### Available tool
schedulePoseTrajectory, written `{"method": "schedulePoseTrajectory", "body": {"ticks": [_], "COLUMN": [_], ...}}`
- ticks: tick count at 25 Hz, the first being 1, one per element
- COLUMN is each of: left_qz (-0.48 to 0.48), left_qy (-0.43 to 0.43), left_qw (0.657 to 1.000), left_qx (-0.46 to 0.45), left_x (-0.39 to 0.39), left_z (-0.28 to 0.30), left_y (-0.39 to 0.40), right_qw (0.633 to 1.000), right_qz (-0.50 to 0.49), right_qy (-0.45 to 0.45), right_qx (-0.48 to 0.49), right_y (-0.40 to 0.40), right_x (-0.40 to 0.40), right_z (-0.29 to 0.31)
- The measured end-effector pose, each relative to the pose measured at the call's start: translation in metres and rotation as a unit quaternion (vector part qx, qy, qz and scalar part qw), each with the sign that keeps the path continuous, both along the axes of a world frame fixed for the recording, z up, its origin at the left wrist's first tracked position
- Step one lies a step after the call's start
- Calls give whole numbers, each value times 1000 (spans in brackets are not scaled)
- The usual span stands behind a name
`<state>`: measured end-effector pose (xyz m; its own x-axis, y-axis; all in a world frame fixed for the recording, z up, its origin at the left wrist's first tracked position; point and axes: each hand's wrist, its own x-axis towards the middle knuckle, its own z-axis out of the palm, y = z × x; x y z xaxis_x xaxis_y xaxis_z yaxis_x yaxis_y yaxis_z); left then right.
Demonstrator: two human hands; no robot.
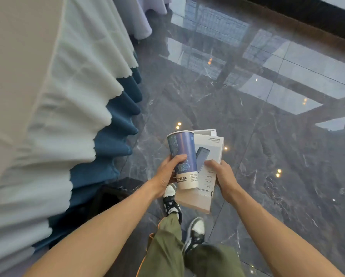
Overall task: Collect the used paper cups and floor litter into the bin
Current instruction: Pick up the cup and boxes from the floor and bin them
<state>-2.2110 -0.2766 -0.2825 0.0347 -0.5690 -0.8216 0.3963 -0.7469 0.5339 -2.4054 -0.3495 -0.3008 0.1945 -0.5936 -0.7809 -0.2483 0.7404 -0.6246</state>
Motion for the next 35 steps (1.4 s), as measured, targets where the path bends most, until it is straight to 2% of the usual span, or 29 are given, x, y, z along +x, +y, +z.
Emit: {"method": "schedulePoseTrajectory", "body": {"ticks": [4,9,14,19,24,28,31,35], "left_qz": [26,101,71,-6,-100,-103,-79,-44], "left_qy": [-42,-152,-285,-383,-394,-343,-305,-194], "left_qw": [999,982,947,900,880,906,928,963], "left_qx": [-8,44,128,209,245,225,198,181], "left_x": [25,51,75,102,128,155,170,176], "left_z": [21,29,20,-30,-80,-108,-109,-95], "left_y": [60,147,229,293,341,358,372,383], "right_qw": [999,997,992,988,989,990,991,993], "right_qz": [39,82,123,148,135,123,104,60], "right_qy": [9,-2,-10,9,48,58,61,58], "right_qx": [-1,10,23,32,28,42,51,88], "right_y": [43,104,163,215,264,303,326,350], "right_x": [11,20,44,63,84,100,121,154], "right_z": [16,12,6,-14,-31,-47,-57,-56]}}
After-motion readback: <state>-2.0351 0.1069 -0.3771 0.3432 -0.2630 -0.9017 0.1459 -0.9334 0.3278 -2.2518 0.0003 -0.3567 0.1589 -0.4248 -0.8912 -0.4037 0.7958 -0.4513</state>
